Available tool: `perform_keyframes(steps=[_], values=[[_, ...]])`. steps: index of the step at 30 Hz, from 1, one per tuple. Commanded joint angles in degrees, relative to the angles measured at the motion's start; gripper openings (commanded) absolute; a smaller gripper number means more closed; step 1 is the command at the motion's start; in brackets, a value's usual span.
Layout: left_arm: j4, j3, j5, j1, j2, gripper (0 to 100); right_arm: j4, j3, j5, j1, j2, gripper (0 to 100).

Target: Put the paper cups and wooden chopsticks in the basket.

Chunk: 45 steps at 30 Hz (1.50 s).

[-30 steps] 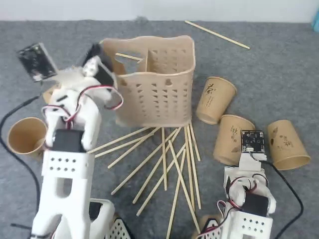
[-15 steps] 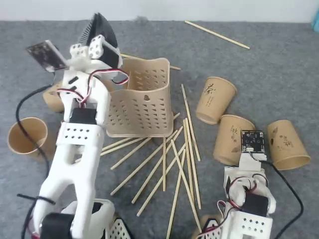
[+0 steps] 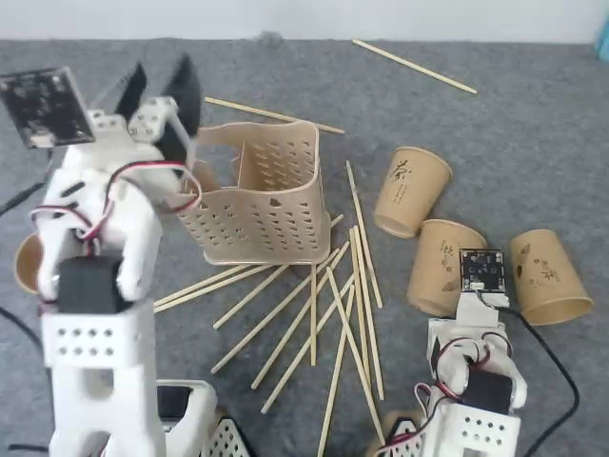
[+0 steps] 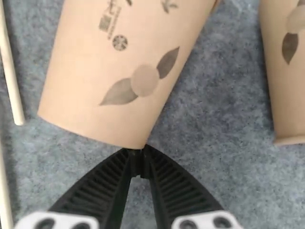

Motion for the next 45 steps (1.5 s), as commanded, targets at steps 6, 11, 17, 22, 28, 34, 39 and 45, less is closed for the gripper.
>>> perform_keyframes(steps=[6,11,17,22,28,34,39,45], values=[[15.12,-7.96,-1.85,-6.33,11.87,26,-0.75,1.05,0.7,0.75,-0.84,0.8],[16.35,-11.3,-2.2,-9.76,25.32,26,-0.75,1.05,0.7,0.75,-0.84,0.8],[27.25,-16.13,-8.53,-7.82,32.09,26,-0.75,1.05,0.7,0.75,-0.84,0.8],[32.09,-16.13,-10.55,-4.75,30.95,16,-0.75,1.05,0.7,0.75,-0.84,0.8],[32.44,-15.78,-11.25,-0.97,31.56,1,-0.75,1.05,0.7,0.75,-0.84,0.8],[32.44,-17.27,-6.95,-0.26,29.45,1,-0.75,1.05,0.7,0.75,-0.84,0.8],[32.35,-19.38,-0.53,-2.2,22.77,1,-0.75,1.05,0.7,0.75,-0.84,0.8],[31.38,-19.21,8.62,-7.3,12.13,1,-0.75,1.05,0.7,0.75,-0.84,0.8]])
